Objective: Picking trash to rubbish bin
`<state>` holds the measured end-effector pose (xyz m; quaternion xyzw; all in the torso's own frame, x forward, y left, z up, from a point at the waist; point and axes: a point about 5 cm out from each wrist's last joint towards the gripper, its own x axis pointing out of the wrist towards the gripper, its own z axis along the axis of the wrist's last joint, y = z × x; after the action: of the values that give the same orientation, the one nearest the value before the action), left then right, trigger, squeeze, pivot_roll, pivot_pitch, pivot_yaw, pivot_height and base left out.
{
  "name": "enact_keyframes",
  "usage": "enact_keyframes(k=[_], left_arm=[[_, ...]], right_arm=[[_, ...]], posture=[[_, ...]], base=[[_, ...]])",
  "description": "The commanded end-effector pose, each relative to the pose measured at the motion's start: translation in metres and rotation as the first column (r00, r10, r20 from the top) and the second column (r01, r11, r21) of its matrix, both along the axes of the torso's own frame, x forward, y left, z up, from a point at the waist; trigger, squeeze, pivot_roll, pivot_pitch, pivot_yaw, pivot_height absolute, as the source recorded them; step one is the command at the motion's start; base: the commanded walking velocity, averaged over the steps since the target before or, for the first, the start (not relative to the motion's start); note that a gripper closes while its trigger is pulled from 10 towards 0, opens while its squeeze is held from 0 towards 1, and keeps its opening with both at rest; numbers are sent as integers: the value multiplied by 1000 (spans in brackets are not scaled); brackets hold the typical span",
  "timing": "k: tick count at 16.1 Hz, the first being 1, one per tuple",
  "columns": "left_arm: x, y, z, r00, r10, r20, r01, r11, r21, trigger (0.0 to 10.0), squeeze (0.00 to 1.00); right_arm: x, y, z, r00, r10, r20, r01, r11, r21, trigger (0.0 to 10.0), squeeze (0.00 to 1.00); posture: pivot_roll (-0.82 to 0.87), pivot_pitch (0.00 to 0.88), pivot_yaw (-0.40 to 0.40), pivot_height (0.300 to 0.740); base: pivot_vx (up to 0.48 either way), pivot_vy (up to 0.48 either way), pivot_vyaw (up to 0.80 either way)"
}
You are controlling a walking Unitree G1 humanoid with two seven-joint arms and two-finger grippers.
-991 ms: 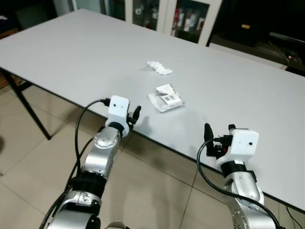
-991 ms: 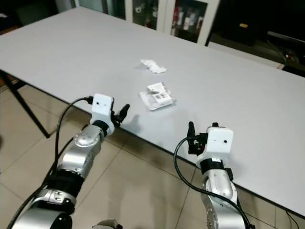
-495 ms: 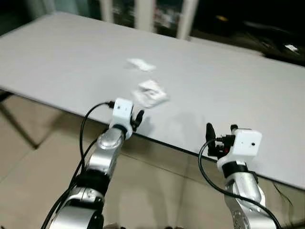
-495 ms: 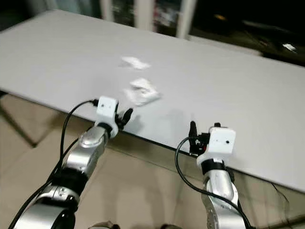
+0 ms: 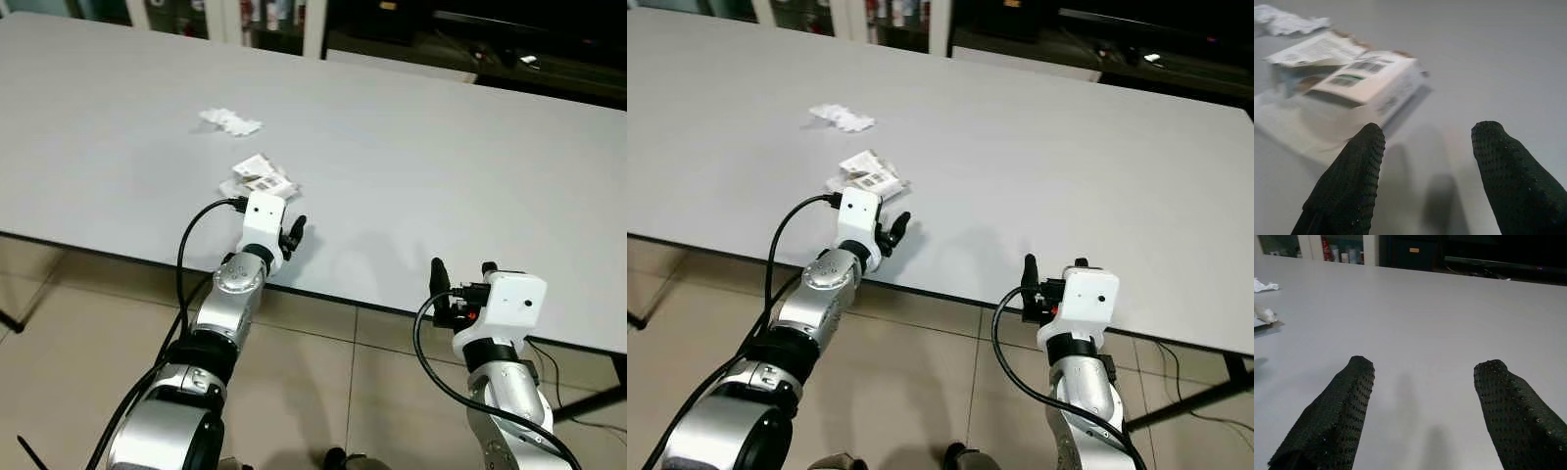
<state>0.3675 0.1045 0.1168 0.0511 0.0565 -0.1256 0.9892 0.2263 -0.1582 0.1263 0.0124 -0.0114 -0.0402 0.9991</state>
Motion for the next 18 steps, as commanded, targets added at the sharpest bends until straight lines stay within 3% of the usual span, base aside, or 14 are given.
enact_keyframes(k=[1, 5, 10, 18], left_arm=[[2, -2, 4, 1000, 11, 16, -11, 1000, 5, 10000, 0], [7, 2, 9, 998, 41, 56, -42, 999, 27, 10000, 0], [14, 6, 9, 998, 60, 32, -61, 997, 42, 10000, 0], [22, 5, 18, 995, 81, 50, -85, 993, 78, 10000, 0]], right_arm=[[-3, -3, 3, 1000, -13, 1, 13, 1000, -11, 10000, 0], [-10, -6, 3, 1000, -24, -11, 23, 1000, -19, 10000, 0], [-15, -4, 3, 999, -24, -21, 24, 1000, -15, 10000, 0], [-38, -7, 2, 996, -66, -68, 65, 998, -14, 10000, 0]], posture=[[79, 131, -65, 740], [59, 144, -72, 740], [43, 177, -74, 740], [-29, 234, -80, 740]], base=[[0, 0, 0], [0, 0, 0], [0, 0, 0], [0, 0, 0]])
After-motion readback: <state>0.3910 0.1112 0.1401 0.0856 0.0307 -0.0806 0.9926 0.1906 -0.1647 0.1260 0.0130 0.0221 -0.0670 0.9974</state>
